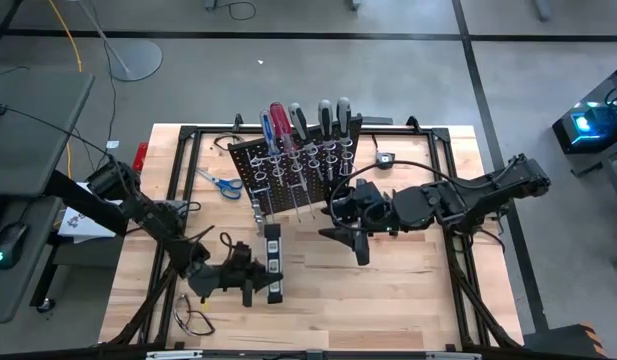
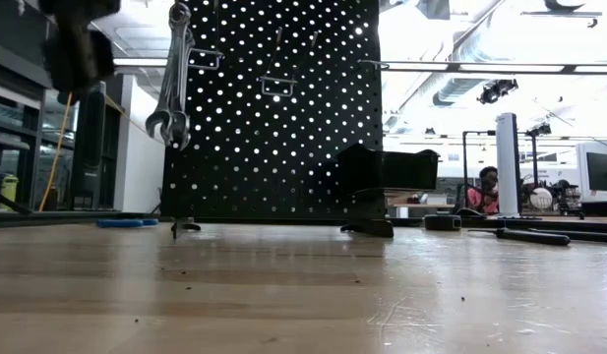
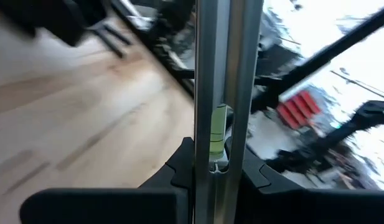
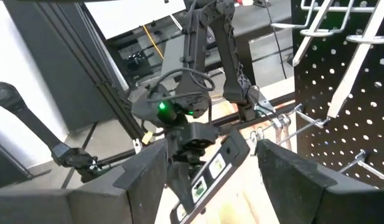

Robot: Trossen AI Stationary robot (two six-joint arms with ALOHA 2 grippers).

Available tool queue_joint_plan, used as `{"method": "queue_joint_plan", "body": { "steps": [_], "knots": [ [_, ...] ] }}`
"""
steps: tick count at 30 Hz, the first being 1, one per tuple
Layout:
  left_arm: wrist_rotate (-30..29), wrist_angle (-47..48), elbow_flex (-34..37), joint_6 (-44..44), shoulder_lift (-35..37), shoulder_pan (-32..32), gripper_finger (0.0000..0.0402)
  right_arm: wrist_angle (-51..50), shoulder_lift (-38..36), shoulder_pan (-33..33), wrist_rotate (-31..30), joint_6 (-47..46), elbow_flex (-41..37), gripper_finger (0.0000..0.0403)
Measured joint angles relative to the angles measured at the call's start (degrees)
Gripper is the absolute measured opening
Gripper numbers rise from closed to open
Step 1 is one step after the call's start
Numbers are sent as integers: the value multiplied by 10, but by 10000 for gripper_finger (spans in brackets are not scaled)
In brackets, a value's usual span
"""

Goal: Hang tools onto peg board
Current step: Hang the black spirit level on the pegboard

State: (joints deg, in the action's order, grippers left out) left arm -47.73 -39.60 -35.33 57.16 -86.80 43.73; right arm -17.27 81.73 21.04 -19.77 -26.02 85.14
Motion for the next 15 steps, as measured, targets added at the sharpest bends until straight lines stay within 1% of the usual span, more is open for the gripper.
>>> {"method": "queue_joint_plan", "body": {
  "steps": [2,6,9,15],
  "knots": [
    [-8,8,0,6,0,-2,41,-2,0,0,0,0,0,238],
    [31,-6,0,-16,0,-26,41,-3,0,0,0,0,0,238],
    [46,-6,0,-22,0,-37,41,-5,0,0,0,-1,0,238],
    [48,-6,0,-10,0,-23,41,-6,0,0,0,-1,0,238]
  ]
}}
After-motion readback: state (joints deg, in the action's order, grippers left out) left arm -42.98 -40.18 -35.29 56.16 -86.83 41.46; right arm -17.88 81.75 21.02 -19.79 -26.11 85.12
